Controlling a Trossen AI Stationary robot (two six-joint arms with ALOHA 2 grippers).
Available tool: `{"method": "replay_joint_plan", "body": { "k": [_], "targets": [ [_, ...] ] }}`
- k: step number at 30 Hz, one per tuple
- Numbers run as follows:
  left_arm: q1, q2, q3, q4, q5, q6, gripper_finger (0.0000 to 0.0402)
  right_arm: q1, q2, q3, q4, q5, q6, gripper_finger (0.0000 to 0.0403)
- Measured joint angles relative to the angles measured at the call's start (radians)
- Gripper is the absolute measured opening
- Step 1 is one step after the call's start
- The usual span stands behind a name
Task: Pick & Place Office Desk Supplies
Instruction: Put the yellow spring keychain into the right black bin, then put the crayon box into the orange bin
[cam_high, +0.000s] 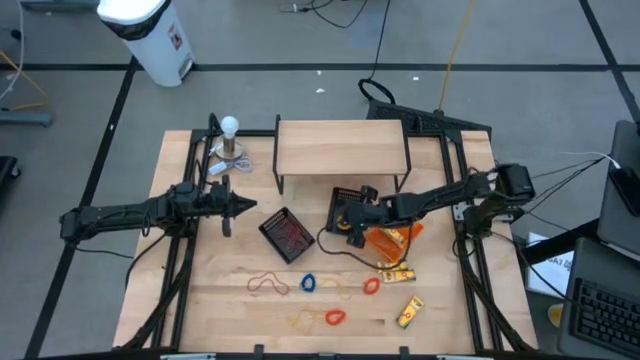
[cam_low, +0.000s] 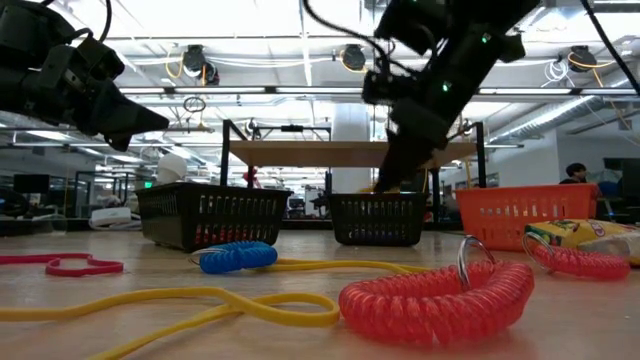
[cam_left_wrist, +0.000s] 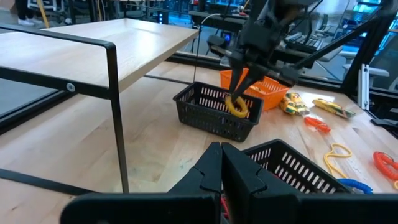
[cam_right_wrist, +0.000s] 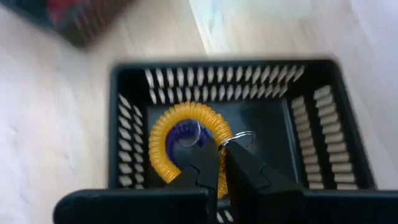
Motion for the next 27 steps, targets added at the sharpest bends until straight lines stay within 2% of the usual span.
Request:
{"method": "replay_joint_plan", "body": {
  "k": [8, 17, 22, 27],
  "targets": [
    [0.000, 0.000, 0.000, -0.007, 0.007, 0.004, 0.0003, -0.005, 0.010, -0.002, 0.009, 0.011, 0.008, 0.0022],
    [0.000, 0.000, 0.000, -0.008, 0.007, 0.004, 0.0003, -0.005, 0.006, -0.001, 0.001, 0.014, 0.015, 0.0120],
    [0.000, 0.000, 0.000, -0.022, 0.008, 0.005, 0.0003, -0.006, -0.057, -0.001, -0.001, 0.021, 0.010, 0.0165],
    [0.000, 0.000, 0.000, -0.028, 0.008, 0.005, 0.0003, 0.002, -0.201, -0.001, 0.039, 0.039, -0.028, 0.0172]
  ]
}}
